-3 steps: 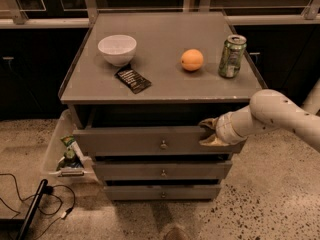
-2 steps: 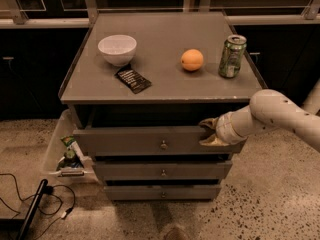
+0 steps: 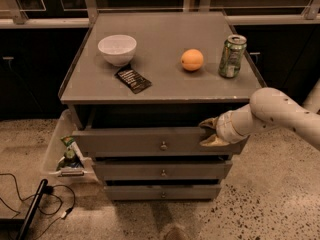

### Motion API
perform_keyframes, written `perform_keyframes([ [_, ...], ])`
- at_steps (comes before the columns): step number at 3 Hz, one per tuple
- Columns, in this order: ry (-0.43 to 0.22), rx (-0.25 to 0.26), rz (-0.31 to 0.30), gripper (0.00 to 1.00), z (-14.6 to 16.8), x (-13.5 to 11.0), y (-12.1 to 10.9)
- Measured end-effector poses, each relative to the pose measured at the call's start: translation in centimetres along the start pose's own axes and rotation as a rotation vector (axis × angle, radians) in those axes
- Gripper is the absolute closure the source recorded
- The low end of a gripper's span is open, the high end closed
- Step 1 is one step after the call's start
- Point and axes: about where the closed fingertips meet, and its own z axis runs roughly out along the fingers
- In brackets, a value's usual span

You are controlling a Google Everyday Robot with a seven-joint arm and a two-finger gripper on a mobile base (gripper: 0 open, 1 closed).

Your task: Open top drawer

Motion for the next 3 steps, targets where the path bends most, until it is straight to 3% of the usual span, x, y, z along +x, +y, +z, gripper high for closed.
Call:
perform_keyframes([
  [1, -0.023, -0.025, 0.022, 0.12, 0.0, 0.7, 0.4],
  [2, -0.023, -0.025, 0.022, 0.14, -0.1, 0.7, 0.4],
  [3, -0.054, -0.079, 0.039, 0.38, -1.3, 1.0, 2.8],
])
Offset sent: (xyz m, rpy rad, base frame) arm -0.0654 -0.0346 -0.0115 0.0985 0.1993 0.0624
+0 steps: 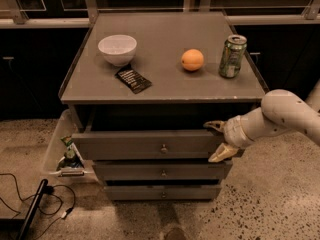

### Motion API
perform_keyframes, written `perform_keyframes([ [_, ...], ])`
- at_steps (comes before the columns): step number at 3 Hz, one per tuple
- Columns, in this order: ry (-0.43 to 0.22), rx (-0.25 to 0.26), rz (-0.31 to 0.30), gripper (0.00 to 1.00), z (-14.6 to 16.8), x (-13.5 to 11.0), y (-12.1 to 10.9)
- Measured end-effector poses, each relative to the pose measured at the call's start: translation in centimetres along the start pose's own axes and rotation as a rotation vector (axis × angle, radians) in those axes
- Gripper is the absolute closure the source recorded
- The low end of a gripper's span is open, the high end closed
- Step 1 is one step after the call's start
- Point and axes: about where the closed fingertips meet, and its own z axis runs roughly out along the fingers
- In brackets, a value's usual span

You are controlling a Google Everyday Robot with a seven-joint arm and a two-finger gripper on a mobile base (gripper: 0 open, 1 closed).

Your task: Open top drawer

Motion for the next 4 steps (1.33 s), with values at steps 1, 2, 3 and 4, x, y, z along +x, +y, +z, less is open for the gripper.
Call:
perform_keyframes([
  [1, -0.008, -0.014, 0.003, 0.61, -0.53, -0.04, 0.66],
  [2, -0.008, -0.014, 0.003, 0.84, -0.69, -0.14, 0.61],
  [3, -0.016, -0.023, 0.006, 0.81, -1.18, -0.28, 1.57],
  [4, -0.016, -0.023, 0.006, 0.58, -1.18, -0.28, 1.57],
])
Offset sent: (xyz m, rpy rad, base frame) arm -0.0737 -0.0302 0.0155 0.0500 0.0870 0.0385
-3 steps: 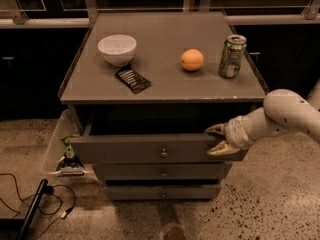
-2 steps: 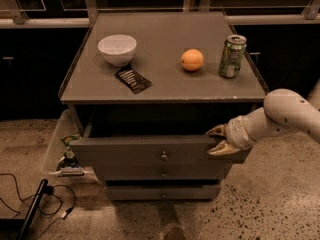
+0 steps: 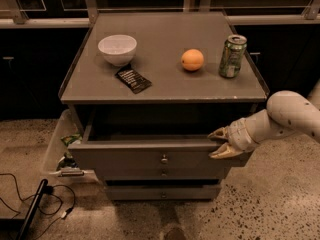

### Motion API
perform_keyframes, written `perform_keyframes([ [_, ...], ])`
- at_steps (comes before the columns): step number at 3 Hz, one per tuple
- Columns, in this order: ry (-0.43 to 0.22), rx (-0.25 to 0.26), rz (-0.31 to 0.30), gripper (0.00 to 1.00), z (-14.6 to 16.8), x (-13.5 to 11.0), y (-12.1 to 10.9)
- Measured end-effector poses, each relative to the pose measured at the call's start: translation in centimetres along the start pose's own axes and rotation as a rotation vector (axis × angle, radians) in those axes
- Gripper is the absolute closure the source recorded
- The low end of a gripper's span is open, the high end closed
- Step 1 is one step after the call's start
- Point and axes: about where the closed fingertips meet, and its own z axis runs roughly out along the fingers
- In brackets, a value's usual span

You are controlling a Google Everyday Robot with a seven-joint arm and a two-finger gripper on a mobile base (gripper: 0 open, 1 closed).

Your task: Open top drawer

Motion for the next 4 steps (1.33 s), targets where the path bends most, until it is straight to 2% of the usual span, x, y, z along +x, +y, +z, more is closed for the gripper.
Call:
perform_keyframes([
  [1, 0.0, 0.0, 0.0, 0.35, 0.0, 0.0, 0.0],
  [2, -0.034, -0.009, 0.014, 0.12, 0.2, 0.3, 0.2],
  [3, -0.08, -0.036, 0.053, 0.14, 0.0, 1.4, 2.5],
  [4, -0.084, -0.035, 0.056, 0.38, -0.3, 1.4, 2.8],
])
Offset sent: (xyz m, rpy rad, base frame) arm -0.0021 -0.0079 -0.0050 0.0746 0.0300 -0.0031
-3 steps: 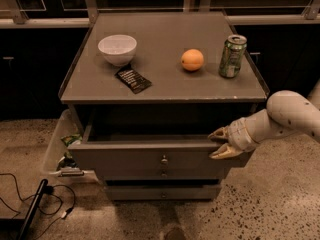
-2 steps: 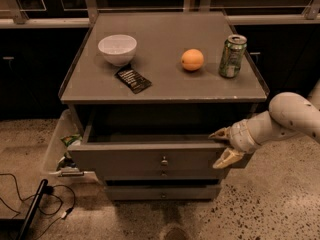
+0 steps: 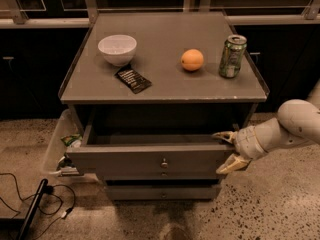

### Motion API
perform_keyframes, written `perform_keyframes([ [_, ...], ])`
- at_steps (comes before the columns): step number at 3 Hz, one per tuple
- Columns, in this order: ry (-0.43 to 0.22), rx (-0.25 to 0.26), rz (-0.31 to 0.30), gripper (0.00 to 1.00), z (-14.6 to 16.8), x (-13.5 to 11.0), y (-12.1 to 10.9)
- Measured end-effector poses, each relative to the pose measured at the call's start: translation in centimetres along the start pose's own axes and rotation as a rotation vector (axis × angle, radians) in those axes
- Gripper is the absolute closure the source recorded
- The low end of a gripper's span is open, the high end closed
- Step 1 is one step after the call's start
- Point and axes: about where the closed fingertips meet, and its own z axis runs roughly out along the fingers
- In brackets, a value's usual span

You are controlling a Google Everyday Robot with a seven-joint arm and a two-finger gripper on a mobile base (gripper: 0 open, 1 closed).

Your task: Open top drawer

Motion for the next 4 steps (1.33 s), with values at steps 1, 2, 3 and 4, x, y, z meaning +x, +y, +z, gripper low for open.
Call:
perform_keyframes([
  [1, 0.006, 0.004, -0.001, 0.61, -0.4, -0.2, 0.1],
  [2, 0.011, 0.007, -0.001, 0.84, -0.6, -0.4, 0.1],
  [3, 0.035, 0.007, -0.005, 1.0, -0.9, -0.8, 0.5],
  [4, 0.077, 0.007, -0.012, 1.0, -1.1, -1.5, 1.2],
])
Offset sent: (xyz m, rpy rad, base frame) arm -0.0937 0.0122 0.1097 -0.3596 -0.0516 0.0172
